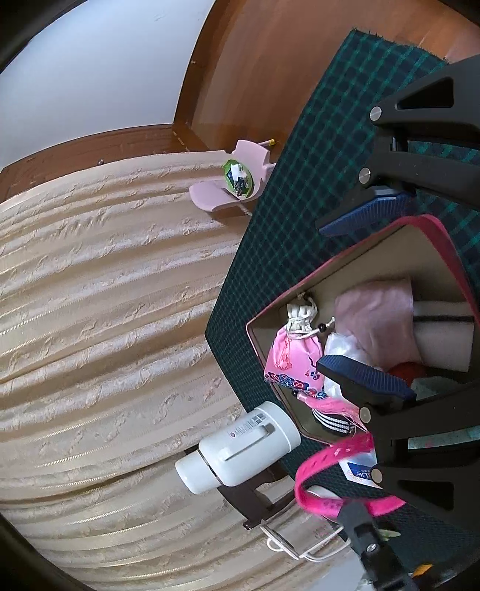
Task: Organize soft objects
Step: 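Lower the pink silicone band into the tin box and open the left tool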
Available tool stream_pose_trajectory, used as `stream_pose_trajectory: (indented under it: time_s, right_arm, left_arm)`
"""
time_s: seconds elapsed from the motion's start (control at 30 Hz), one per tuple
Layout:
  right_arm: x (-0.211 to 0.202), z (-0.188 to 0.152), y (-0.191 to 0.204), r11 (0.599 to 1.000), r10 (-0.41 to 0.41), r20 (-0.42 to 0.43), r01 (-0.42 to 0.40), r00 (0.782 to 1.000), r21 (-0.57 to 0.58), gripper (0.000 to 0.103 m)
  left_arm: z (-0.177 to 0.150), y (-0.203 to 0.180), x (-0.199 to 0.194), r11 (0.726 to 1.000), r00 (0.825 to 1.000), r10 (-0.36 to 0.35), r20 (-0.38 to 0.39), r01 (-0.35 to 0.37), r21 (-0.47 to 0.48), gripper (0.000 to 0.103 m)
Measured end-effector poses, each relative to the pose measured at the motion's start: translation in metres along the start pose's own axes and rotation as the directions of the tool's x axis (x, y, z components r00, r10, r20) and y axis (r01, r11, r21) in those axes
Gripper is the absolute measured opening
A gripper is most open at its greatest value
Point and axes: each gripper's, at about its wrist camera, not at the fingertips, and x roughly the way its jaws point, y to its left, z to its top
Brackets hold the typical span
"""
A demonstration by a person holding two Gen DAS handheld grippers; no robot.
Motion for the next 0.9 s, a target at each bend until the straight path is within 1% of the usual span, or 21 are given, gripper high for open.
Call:
stream_pose_trajectory:
  time_s: [0.13,0.17,0.23,0.3,0.37,0.47,0.5,0.53,0.6,0.67,0.8,0.87,0.9]
  right_arm:
    - [0.0,0.002,-0.006,1.0,-0.007,0.004,0.007,1.0,0.014,0.071]
    - [0.0,0.002,-0.007,1.0,-0.01,0.005,0.01,1.0,0.017,0.071]
    - [0.0,0.003,-0.008,1.0,-0.013,0.008,0.012,1.0,0.021,0.071]
    - [0.0,0.003,-0.008,1.0,-0.017,0.011,0.016,1.0,0.019,0.071]
    - [-0.001,0.002,-0.007,1.0,-0.018,0.013,0.018,1.0,0.013,0.071]
    - [-0.001,0.001,-0.006,1.0,-0.016,0.013,0.016,1.0,0.01,0.071]
    - [-0.001,0.001,-0.005,1.0,-0.015,0.013,0.015,1.0,0.01,0.071]
    - [-0.002,0.001,-0.005,1.0,-0.014,0.014,0.014,1.0,0.009,0.071]
    - [-0.003,0.001,-0.002,1.0,-0.012,0.017,0.012,1.0,0.005,0.071]
    - [-0.004,0.001,-0.001,1.0,-0.01,0.018,0.01,1.0,0.004,0.071]
    - [-0.005,0.0,0.002,1.0,-0.001,0.021,0.001,1.0,0.006,0.071]
    - [-0.006,0.0,0.005,1.0,0.007,0.024,-0.007,1.0,0.002,0.071]
    - [-0.006,0.0,0.008,1.0,0.013,0.024,-0.013,1.0,0.0,0.071]
  left_arm:
    - [-0.004,-0.011,0.022,0.999,0.998,-0.043,-0.051,0.044,0.022,0.015]
    - [-0.006,-0.012,0.027,0.998,0.996,-0.05,-0.068,0.052,0.02,0.018]
    - [-0.01,-0.012,0.037,0.998,0.993,-0.058,-0.101,0.059,0.009,0.033]
    - [-0.015,-0.008,0.044,0.998,0.99,-0.066,-0.125,0.064,-0.015,0.036]
    - [-0.017,-0.003,0.046,0.997,0.988,-0.076,-0.132,0.072,-0.04,0.038]
    - [-0.018,0.0,0.042,0.996,0.989,-0.077,-0.124,0.072,-0.045,0.051]
    - [-0.018,0.0,0.041,0.996,0.99,-0.078,-0.118,0.073,-0.042,0.058]
    - [-0.018,-0.001,0.038,0.997,0.991,-0.075,-0.109,0.072,-0.036,0.062]
    - [-0.018,-0.001,0.031,0.998,0.995,-0.064,-0.082,0.062,-0.023,0.066]
    - [-0.017,-0.001,0.027,0.998,0.996,-0.064,-0.068,0.063,-0.018,0.068]
    - [-0.016,0.008,0.017,0.997,0.997,-0.06,-0.047,0.058,-0.05,0.069]
    - [-0.015,0.013,0.011,0.998,0.999,-0.04,-0.03,0.039,-0.054,0.07]
    - [-0.015,0.016,0.007,0.998,1.0,-0.019,-0.017,0.018,-0.052,0.07]
